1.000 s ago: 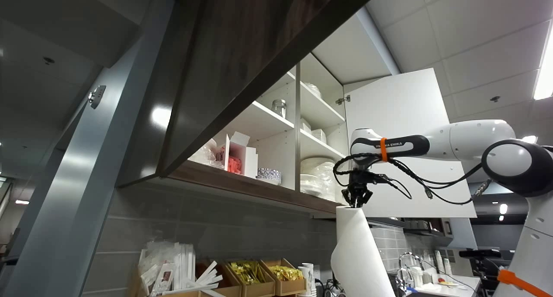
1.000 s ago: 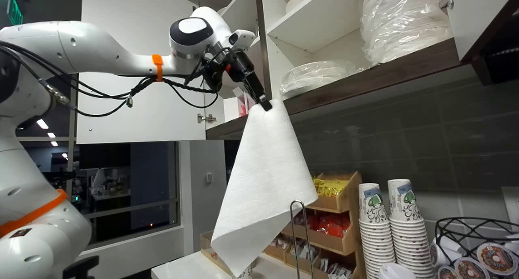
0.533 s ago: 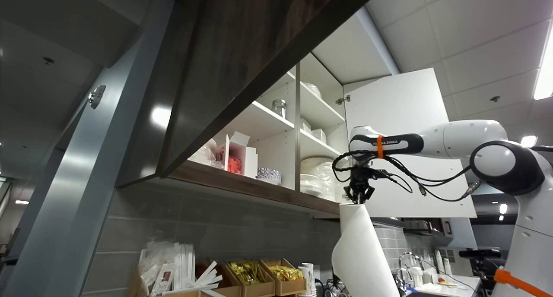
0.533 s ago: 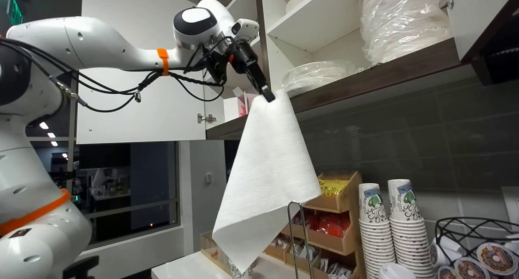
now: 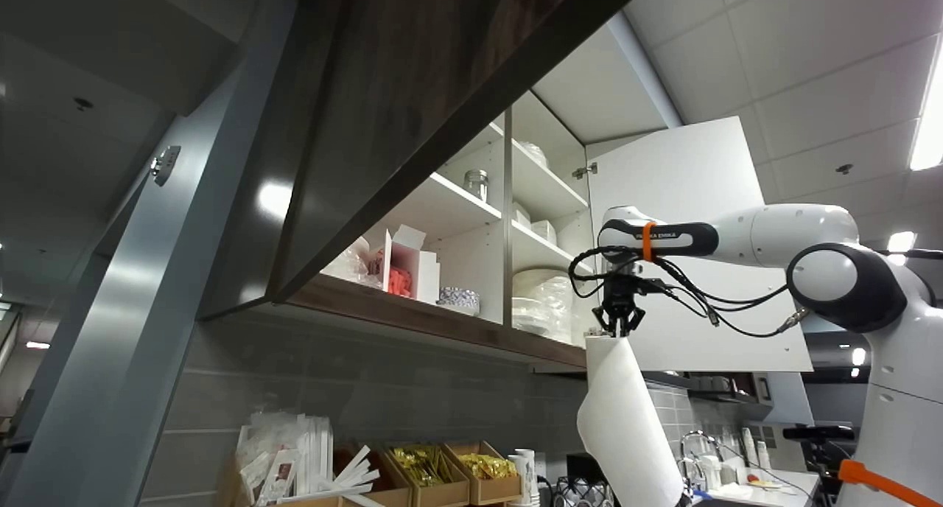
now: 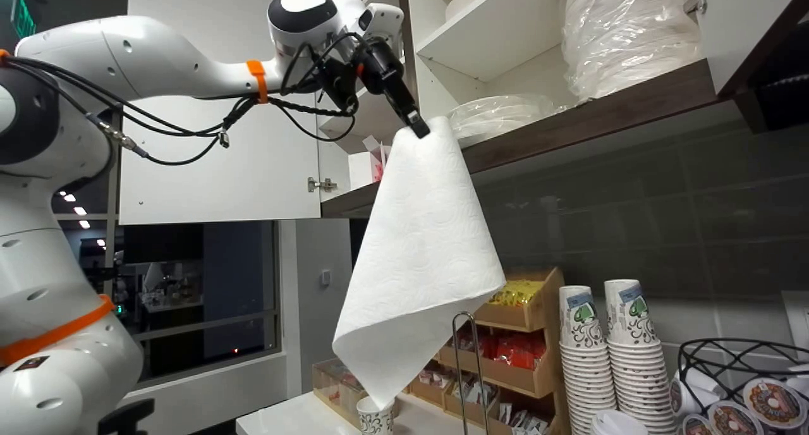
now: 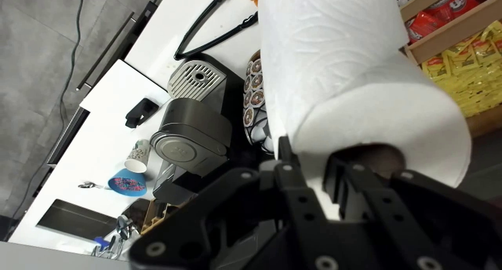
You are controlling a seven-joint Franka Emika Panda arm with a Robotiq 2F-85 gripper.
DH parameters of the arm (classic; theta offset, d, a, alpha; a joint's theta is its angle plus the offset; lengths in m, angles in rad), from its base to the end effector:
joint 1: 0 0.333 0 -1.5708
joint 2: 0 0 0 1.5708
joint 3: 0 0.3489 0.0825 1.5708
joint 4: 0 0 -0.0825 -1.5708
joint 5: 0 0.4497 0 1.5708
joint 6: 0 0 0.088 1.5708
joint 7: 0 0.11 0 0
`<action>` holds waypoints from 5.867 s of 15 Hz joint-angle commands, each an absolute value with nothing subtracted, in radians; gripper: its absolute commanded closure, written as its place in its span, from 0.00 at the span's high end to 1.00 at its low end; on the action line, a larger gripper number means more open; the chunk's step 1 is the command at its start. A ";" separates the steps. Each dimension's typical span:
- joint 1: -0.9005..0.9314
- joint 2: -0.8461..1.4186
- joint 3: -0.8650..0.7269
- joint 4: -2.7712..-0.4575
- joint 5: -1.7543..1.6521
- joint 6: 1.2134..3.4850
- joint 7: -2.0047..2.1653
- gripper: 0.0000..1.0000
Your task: Put the paper towel on the metal rail
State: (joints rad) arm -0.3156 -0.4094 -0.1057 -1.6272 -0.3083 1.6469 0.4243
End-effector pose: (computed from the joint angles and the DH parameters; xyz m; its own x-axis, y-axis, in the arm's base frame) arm 0.3958 -0.2315 0.8572 0.5645 -0.6746 0.4757 -0.7841 -0.6184 0.0536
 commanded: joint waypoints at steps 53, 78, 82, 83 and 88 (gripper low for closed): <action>-0.317 -0.436 -0.198 -2.012 -0.220 1.900 0.431 0.05; -0.320 -0.398 -0.206 -2.039 -0.188 1.933 0.431 0.88; -0.317 -0.400 -0.206 -2.035 -0.163 1.926 0.425 1.00; -0.316 -0.402 -0.207 -2.033 -0.156 1.919 0.421 1.00; -0.318 -0.415 -0.200 -2.039 -0.151 1.911 0.420 1.00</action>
